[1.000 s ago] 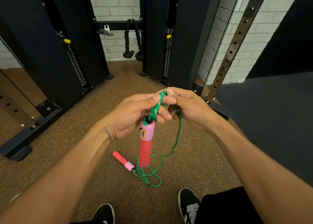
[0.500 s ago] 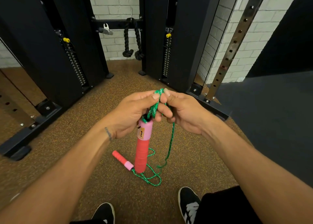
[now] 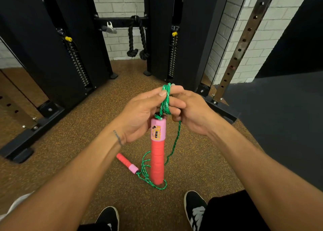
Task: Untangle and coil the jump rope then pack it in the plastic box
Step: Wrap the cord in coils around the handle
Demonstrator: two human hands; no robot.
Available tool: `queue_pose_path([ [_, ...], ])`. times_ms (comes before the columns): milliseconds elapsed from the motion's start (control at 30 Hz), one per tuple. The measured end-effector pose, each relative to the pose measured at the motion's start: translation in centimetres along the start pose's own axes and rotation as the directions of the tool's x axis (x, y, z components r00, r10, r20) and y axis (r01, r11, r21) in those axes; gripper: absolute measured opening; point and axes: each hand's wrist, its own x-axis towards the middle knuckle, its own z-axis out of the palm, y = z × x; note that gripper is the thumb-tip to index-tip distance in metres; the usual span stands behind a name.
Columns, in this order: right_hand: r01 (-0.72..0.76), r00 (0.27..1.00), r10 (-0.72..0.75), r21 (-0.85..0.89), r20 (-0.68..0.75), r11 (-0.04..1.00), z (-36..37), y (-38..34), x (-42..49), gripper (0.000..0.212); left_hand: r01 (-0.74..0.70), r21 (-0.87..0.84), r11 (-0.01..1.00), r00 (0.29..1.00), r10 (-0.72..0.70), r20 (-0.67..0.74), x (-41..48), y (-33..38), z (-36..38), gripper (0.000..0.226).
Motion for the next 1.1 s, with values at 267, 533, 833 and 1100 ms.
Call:
queue_pose_path([
  [267,-0.09,0.989,0.126,-0.376,0.072,0.922,-1.0,1.0,-0.3,0.025,-0.043,-0.081,0.996,0.999,0.041,-0.033,0.3,0.9,-1.7,0.042],
  [533,0.198,0.966,-0.041,-0.632,0.254,0.75,-1.0,-1.3,-2.3,0.022,0.016,0.406,0.914,0.996,0.023,-0.092,0.5,0.8,-4.1,0.051],
  [833,0.325,0.946,-0.307,-0.273,0.107,0.906,-2.1,-2.5,-1.6,0.02,0.167,0.457,0.874,0.961,-0.248,0.123,-0.6,0.5,-3.0,0.034],
  [1100,0.236,0.965,-0.258,-0.253,-0.057,0.938,-2.4,-1.8,-0.5,0.022,0.105,0.131,0.986,0.982,-0.124,0.14,-0.5,0.8,-2.1,0.037],
])
